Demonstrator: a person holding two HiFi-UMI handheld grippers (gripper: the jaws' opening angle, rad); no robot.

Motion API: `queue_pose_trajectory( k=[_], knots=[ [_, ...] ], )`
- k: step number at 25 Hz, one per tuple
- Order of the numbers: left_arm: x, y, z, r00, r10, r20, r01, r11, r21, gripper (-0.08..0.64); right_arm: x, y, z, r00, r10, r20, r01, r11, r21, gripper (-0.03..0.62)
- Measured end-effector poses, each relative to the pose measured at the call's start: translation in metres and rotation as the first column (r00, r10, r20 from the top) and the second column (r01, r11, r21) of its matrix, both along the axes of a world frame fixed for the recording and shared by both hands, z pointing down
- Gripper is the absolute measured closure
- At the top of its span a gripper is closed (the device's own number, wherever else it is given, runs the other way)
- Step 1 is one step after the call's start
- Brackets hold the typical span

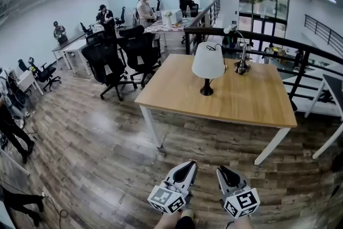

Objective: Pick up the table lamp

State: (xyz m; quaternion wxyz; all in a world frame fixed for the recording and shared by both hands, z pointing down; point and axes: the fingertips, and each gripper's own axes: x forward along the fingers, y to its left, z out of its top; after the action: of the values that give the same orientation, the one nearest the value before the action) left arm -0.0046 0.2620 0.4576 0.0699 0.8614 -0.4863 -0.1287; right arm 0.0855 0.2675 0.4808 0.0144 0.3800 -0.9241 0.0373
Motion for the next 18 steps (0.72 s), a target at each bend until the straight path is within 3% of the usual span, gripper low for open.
queue_pose_trajectory(
  k=[18],
  knots=[
    [-0.045,-0.126,0.019,0.997,0.077,0.026,-0.075,0.996,-0.043,0.545,-0.059,-0.12,0.027,0.997,0.063,-0.046,-0.065,0.996,-0.056,0.534]
  ],
)
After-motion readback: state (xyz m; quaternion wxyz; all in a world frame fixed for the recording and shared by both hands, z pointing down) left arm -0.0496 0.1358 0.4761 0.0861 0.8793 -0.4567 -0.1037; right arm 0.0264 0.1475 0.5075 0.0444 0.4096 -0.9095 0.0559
